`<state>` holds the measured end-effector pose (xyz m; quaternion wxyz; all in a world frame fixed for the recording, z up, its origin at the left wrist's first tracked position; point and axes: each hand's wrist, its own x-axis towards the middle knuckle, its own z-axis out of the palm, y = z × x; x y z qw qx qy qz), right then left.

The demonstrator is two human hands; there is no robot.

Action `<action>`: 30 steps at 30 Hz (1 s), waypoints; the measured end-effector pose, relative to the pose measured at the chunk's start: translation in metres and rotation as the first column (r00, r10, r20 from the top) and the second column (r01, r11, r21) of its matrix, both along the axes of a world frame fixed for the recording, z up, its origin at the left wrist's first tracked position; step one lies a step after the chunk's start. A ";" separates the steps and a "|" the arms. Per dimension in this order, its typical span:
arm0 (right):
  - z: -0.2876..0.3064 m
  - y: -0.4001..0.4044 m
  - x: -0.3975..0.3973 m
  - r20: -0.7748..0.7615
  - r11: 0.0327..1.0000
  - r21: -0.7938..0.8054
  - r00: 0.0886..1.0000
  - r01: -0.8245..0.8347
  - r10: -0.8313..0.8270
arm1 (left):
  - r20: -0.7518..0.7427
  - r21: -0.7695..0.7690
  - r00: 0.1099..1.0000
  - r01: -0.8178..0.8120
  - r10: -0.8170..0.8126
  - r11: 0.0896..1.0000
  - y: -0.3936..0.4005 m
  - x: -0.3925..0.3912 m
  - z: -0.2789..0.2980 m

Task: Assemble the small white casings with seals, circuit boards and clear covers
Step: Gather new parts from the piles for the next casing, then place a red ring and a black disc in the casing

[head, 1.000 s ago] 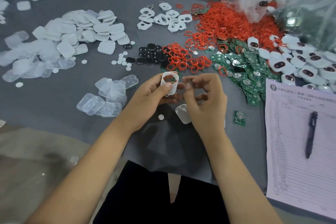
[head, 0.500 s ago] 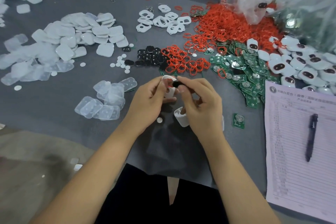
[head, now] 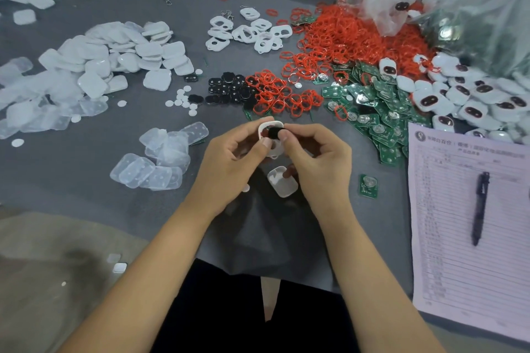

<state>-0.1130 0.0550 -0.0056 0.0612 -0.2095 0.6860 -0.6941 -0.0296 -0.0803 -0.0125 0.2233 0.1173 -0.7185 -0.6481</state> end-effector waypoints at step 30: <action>-0.004 0.000 -0.008 0.167 0.974 -0.090 0.961 -0.209 0.221 | -0.029 0.021 1.000 0.008 -0.007 1.000 -0.003 0.000 -0.002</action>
